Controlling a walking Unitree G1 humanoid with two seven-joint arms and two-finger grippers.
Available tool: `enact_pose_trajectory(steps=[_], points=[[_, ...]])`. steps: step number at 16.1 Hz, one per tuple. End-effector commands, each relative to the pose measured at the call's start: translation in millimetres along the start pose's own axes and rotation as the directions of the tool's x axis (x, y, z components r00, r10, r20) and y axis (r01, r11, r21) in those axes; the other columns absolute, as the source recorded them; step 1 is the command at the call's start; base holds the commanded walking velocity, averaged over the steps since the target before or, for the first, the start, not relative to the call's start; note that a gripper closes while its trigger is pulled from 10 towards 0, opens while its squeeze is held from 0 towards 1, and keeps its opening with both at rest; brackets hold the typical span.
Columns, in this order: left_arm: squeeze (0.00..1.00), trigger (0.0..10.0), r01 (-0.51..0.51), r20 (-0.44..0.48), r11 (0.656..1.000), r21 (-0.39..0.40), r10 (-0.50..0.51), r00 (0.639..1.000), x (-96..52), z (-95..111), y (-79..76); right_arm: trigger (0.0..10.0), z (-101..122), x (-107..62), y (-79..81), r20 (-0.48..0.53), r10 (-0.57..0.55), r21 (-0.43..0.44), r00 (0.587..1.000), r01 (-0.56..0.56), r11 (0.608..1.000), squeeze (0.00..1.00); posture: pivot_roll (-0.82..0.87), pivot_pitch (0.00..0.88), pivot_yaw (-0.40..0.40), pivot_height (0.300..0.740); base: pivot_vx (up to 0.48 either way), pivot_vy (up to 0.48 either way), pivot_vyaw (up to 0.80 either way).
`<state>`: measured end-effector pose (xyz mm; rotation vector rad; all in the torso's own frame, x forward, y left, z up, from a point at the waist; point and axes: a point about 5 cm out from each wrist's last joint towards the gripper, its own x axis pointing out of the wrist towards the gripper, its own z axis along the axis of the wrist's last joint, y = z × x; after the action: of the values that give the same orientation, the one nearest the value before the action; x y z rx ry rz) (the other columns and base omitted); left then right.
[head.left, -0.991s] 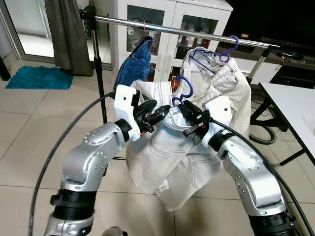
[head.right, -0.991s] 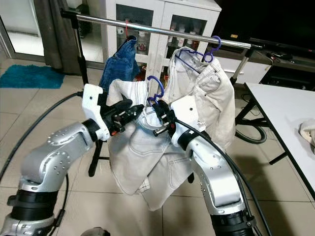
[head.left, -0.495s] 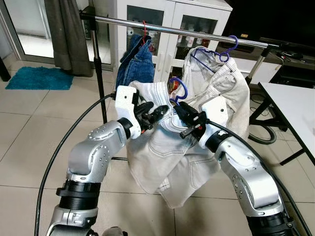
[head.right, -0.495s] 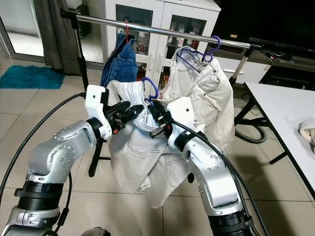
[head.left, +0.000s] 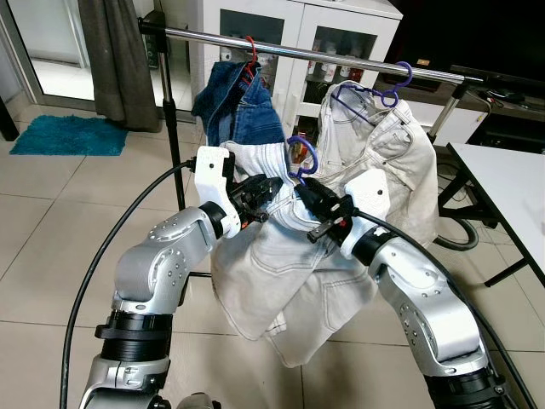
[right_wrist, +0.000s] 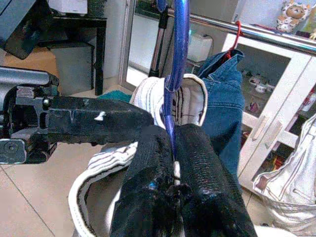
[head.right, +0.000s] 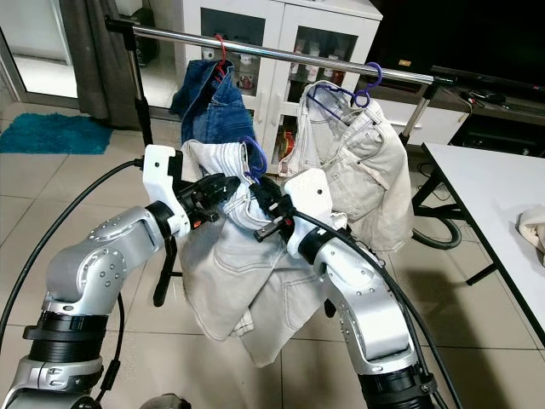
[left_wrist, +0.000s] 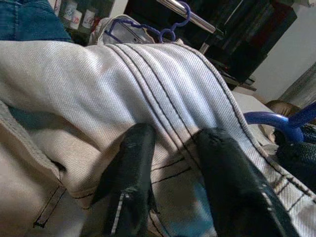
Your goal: Hang hanger
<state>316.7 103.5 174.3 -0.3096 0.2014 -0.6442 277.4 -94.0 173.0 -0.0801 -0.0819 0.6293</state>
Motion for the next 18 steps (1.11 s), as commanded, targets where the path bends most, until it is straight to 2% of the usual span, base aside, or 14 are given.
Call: enact_pose_trajectory(steps=[1, 5, 13, 14, 15, 16, 17, 18], points=[[0.00, 0.0, 0.015, -0.013, 1.000, -0.018, -0.015, 1.000, 4.0, -1, -3.3, 0.0, 28, -0.8, -0.6, 0.133, 0.017, -0.062, 0.991, -0.009, 0.998, 0.00, 0.10, 0.000, -0.104, 0.740, 0.000, 0.000, 0.00], [0.00, 0.0, -0.002, 0.003, 0.998, -0.062, 0.002, 1.000, 3.0, -1, 1.8, 0.0, 29, -0.5, -1.4, 0.144, 0.014, -0.065, 0.990, -0.004, 0.998, 0.00, 0.10, 0.000, -0.102, 0.740, 0.000, 0.000, 0.00], [0.00, 0.0, 0.088, 0.078, 0.993, -0.081, -0.082, 0.994, 0.1, 9, -3.2, 0.0, 28, -0.9, -2.4, 0.136, 0.012, -0.077, 0.991, -0.001, 0.997, 0.00, 0.10, 0.000, -0.100, 0.740, 0.000, 0.000, 0.00], [0.00, 0.0, 0.169, 0.126, 0.986, -0.014, -0.166, 0.978, -8.1, 20, -6.7, 0.0, 26, -1.2, -3.2, 0.125, 0.009, -0.083, 0.992, 0.001, 0.997, 0.00, 0.10, 0.000, -0.099, 0.740, 0.000, 0.000, 0.00], [0.00, 0.0, 0.195, 0.129, 0.980, 0.049, -0.200, 0.971, -12.1, 24, -7.6, 0.0, 26, -1.3, -3.4, 0.123, 0.009, -0.085, 0.992, 0.002, 0.996, 0.00, 0.10, 0.000, -0.099, 0.740, 0.000, 0.000, 0.00], [0.00, 0.0, 0.211, 0.094, 0.953, 0.217, -0.235, 0.967, -19.4, 29, -6.3, 0.0, 26, -1.6, -4.0, 0.121, 0.008, -0.086, 0.993, 0.003, 0.996, 0.00, 0.10, 0.000, -0.101, 0.740, 0.000, 0.000, 0.00], [0.00, 0.0, 0.190, 0.053, 0.911, 0.365, -0.224, 0.973, -25.1, 35, -1.2, 0.0, 26, -1.6, -4.5, 0.120, 0.008, -0.087, 0.993, 0.003, 0.996, 0.00, 0.10, 0.000, -0.102, 0.740, 0.000, 0.000, 0.00], [0.00, 0.0, 0.176, 0.000, 0.824, 0.539, -0.209, 0.978, -32.1, 42, 4.7, 0.0, 26, -1.5, -4.9, 0.119, 0.007, -0.087, 0.993, 0.003, 0.996, 0.00, 0.10, 0.000, -0.102, 0.740, 0.000, 0.000, 0.00]])
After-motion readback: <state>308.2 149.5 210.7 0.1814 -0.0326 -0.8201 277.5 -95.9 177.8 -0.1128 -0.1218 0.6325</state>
